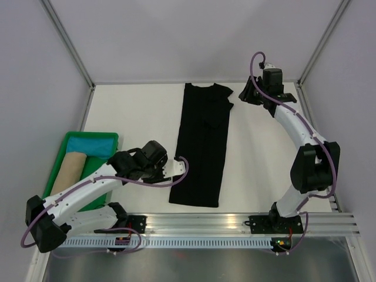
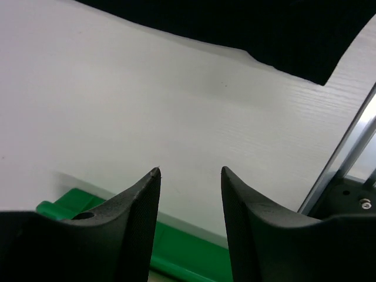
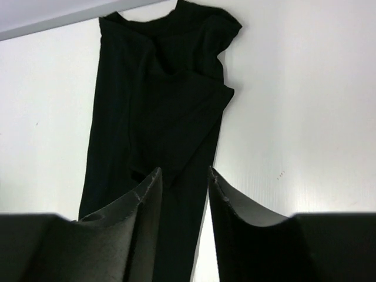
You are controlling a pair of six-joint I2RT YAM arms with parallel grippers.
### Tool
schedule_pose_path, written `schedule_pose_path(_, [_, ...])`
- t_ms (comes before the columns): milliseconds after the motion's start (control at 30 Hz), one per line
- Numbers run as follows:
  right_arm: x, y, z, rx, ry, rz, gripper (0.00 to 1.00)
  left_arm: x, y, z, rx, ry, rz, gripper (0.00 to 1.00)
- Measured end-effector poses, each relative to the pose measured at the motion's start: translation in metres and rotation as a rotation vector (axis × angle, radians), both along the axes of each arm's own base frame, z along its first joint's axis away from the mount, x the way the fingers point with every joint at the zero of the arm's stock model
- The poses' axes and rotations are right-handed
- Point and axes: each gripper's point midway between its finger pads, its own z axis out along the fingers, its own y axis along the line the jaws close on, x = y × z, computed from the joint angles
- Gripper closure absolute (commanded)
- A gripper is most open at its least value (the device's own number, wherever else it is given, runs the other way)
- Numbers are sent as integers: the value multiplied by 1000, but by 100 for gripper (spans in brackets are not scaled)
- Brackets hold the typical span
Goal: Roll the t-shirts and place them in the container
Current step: Fold the tshirt
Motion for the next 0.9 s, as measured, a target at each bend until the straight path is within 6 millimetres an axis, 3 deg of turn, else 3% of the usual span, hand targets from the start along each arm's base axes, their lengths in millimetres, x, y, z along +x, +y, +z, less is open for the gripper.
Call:
schedule_pose_path(100, [17,4,-22,11,42,16,64,11,2,13,-5,-75,2,45])
schedule_pose_path(200, [31,5,-72,52,137,9,65,38,-20,43,-13,-123,19,45])
schedule_pose_path(333, [50,-7,-121,102,242,-39,62,111,-94,99,-117,-227,38,46])
schedule_pose_path(433, [82,-14,-133,150,235,-66,57,174,-160,111,-189,-291,47,48])
schedule_pose_path(500, [96,-16,-137,180,221,-71,57,203,-189,96,-210,-302,50,46])
schedule_pose_path(567, [104,-12,-144,208,218,-65,57,221,-209,67,-214,-285,45,46])
schedule_pose_path(700, [105,1,-165,243,248,-38,58,229,-230,0,-187,-192,24,44])
schedule_pose_path(800, [104,11,-181,251,271,-23,64,236,-244,-27,-189,-161,11,45])
schedule_pose_path(900, [105,17,-183,263,269,-14,74,244,-257,-40,-205,-159,8,45])
